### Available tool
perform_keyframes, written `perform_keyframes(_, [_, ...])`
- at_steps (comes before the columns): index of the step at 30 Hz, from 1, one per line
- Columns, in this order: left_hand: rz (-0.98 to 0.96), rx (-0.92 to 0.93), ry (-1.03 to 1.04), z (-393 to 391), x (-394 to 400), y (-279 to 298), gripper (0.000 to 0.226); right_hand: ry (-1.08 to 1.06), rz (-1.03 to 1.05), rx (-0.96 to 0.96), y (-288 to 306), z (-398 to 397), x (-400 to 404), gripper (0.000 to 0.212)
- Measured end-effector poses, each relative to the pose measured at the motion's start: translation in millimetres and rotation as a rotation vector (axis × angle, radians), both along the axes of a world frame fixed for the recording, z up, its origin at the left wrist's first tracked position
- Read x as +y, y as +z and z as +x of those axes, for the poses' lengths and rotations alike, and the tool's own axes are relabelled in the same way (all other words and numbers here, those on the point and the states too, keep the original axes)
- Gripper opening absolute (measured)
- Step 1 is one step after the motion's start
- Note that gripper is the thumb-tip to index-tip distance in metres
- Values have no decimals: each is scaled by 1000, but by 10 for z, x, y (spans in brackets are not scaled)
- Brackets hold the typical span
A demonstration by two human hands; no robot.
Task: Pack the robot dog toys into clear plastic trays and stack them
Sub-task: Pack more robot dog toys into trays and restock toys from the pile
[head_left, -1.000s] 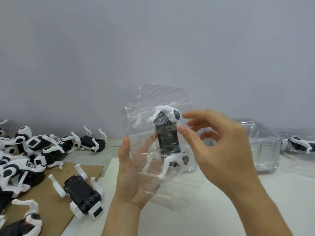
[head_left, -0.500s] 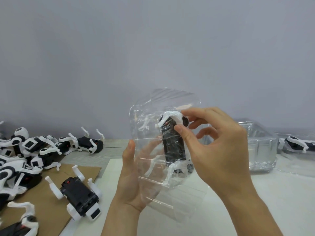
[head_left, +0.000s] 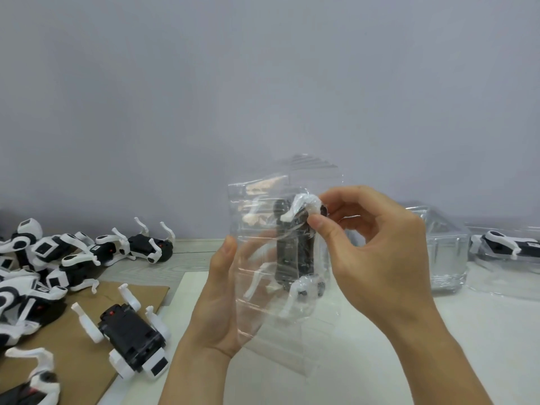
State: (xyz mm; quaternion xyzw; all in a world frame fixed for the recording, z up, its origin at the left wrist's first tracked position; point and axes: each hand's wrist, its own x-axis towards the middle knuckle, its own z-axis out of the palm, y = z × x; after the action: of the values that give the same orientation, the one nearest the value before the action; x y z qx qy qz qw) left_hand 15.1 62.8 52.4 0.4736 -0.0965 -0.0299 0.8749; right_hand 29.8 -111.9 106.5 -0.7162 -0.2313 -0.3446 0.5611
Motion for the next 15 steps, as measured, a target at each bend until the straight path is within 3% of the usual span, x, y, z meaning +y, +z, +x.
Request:
perform_keyframes(1, [42, -21, -24, -7, -8, 39, 76, 19, 21, 32, -6, 9, -13, 20])
perform_keyframes(6, [247, -44, 45, 22, 36, 37, 79, 155, 7, 244, -34, 52, -217, 19])
perform_keyframes(11, [528, -126, 58, -21, 25, 157, 63, 42, 141, 393, 4, 82, -459, 20])
perform_keyframes(13, [729, -122, 91, -48, 33, 239, 54, 42, 183, 614, 27, 72, -557, 27])
perform_keyframes(15, [1023, -94, 119, -72, 62, 293, 66, 72, 135, 849, 35, 49, -641, 40])
